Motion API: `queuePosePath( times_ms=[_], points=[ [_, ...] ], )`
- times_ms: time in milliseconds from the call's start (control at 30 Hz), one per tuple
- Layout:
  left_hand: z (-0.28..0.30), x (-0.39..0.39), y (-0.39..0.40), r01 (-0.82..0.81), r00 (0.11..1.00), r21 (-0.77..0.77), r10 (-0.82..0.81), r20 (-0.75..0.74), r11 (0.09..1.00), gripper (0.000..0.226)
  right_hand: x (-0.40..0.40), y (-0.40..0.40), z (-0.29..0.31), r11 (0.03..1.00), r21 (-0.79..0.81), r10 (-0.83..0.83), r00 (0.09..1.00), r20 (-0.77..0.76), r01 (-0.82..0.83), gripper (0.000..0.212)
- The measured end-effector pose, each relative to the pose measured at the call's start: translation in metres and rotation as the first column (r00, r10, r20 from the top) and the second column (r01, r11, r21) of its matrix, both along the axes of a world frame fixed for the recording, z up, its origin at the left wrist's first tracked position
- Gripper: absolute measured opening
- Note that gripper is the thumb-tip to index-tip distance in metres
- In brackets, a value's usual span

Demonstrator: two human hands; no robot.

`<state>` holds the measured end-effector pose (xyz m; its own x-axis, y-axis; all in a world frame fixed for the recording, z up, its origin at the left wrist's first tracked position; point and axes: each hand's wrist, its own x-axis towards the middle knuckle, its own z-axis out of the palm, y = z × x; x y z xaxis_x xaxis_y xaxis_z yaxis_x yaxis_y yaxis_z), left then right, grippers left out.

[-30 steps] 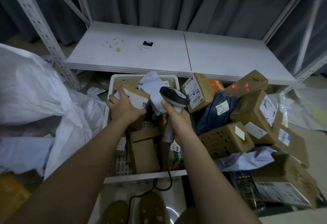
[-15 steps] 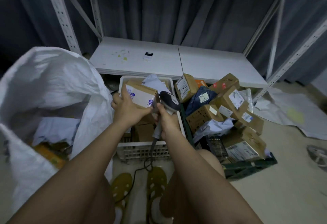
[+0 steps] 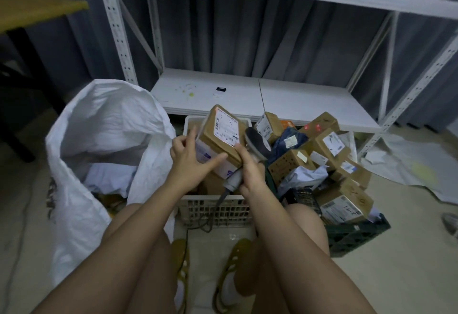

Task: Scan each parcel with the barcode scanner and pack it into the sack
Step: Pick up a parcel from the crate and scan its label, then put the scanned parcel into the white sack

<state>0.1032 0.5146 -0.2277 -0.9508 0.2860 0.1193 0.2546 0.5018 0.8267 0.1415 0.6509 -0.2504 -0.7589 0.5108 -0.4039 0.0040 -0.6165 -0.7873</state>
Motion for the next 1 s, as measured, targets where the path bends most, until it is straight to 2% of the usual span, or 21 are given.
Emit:
queuePosePath(
  times_ms=[67,167,233,267,333,467,633,733,800,867,1000],
  points=[
    [0.007,-0.005,-0.007,-0.080,0.980,0.152,0.050,0.193,0.985,0.071,0.007,0.001,-0.005,0.999,0.044,0.024,1.000,-0.016,-0.023,0.032],
    [0.005,-0.013,-0.015,-0.204,0.888,0.322,0.037,0.458,0.924,0.057,0.014,-0.004,-0.014,0.987,0.152,0.062,0.998,-0.027,-0.057,0.052],
    [-0.001,-0.013,-0.020,-0.174,0.804,0.375,-0.089,0.588,0.910,0.055,0.017,-0.006,-0.017,0.976,0.208,0.075,0.997,-0.005,-0.073,0.059],
    [-0.004,-0.012,-0.023,-0.137,0.777,0.368,-0.131,0.616,0.920,0.063,0.019,-0.005,-0.018,0.968,0.239,0.084,0.996,0.001,-0.082,0.051],
    [-0.012,-0.011,-0.028,-0.078,0.773,0.320,-0.146,0.618,0.944,0.075,0.021,0.000,-0.020,0.948,0.297,0.118,0.993,0.001,-0.113,0.038],
    [-0.020,-0.014,-0.038,-0.088,0.806,0.315,-0.119,0.580,0.945,0.077,0.021,0.005,-0.017,0.857,0.476,0.204,0.978,0.043,-0.200,0.034],
    [-0.028,-0.020,-0.042,-0.188,0.862,0.384,-0.035,0.505,0.904,0.079,0.024,0.005,0.000,0.824,0.491,0.252,0.959,0.128,-0.282,0.020],
    [-0.031,-0.028,-0.045,-0.224,0.883,0.408,0.007,0.469,0.885,0.083,0.031,0.007,0.005,0.713,0.593,0.345,0.923,0.169,-0.375,0.014],
    [-0.030,-0.032,-0.048,-0.232,0.900,0.419,0.030,0.435,0.878,0.082,0.036,0.006,0.006,0.608,0.636,0.456,0.865,0.211,-0.475,0.007],
    [-0.029,-0.034,-0.049,-0.234,0.918,0.434,0.051,0.394,0.870,0.082,0.040,0.003,0.006,0.553,0.651,0.507,0.830,0.232,-0.520,0.019],
    [-0.027,-0.038,-0.052,-0.232,0.942,0.451,0.084,0.325,0.862,0.087,0.046,-0.004,0.010,0.562,0.652,0.488,0.841,0.235,-0.508,0.030]
  ],
)
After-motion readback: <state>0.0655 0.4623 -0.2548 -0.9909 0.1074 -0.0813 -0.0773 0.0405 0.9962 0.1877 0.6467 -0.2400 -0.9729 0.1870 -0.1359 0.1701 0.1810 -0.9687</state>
